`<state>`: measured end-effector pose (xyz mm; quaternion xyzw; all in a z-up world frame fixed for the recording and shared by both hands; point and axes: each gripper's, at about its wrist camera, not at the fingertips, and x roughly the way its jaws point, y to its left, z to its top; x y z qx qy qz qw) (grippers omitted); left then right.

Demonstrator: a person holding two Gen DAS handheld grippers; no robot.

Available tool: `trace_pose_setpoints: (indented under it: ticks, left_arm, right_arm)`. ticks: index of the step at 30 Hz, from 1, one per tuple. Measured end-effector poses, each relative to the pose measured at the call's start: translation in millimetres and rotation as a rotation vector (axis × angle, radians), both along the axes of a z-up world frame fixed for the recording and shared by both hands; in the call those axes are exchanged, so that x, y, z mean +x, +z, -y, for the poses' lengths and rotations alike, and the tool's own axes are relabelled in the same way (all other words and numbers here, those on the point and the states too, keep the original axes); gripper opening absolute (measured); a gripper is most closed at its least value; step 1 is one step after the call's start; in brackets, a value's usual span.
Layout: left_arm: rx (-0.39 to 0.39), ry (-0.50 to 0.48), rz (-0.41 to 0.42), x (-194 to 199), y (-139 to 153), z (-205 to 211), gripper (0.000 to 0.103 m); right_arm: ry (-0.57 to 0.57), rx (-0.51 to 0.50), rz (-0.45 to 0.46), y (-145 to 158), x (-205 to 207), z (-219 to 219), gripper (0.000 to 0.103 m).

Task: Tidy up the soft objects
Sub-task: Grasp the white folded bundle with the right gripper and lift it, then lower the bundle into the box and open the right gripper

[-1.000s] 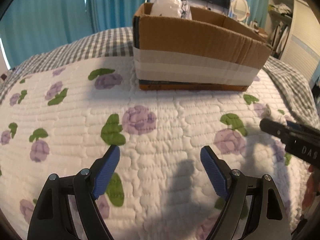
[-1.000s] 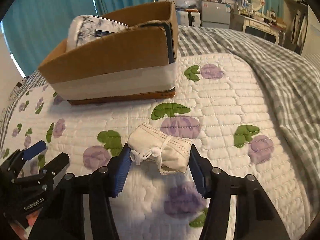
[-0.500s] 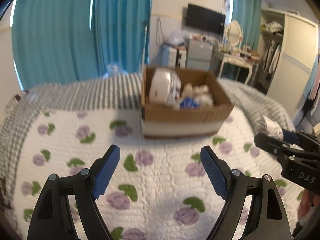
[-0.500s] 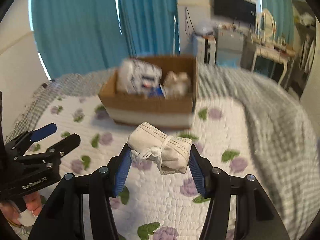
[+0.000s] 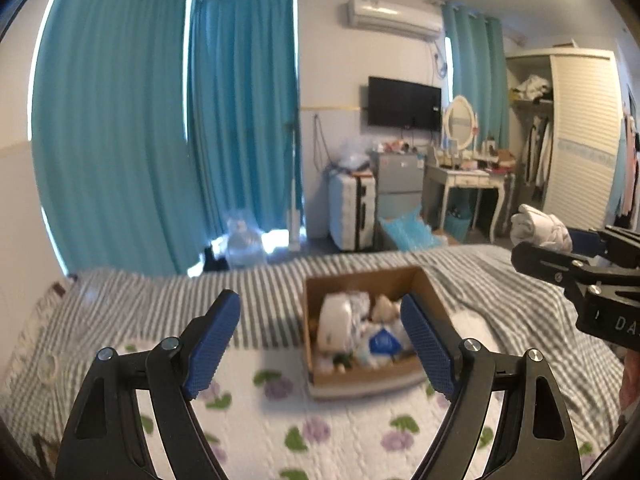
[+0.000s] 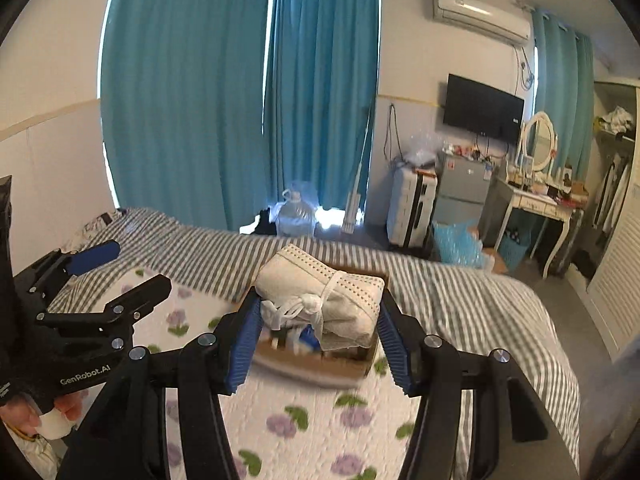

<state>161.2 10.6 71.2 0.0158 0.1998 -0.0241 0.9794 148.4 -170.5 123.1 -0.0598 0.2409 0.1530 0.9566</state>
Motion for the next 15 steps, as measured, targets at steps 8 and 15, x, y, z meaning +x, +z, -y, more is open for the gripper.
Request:
trace_pose_setpoints:
  ticks: [8,15]
  left_arm:
    - [-0.019,0.015,-0.037,87.6,-35.7,-3.2,0.084]
    - [0.040,0.013,-0.072,146.5,-108.7,-1.6,0.084]
  right_arm:
    - [-0.002,0.051,-0.106,-40.9,109.3,-7.3,0.057]
    - [-0.019,0.029,-0.223,-125.3,175.7,-5.2,0.057]
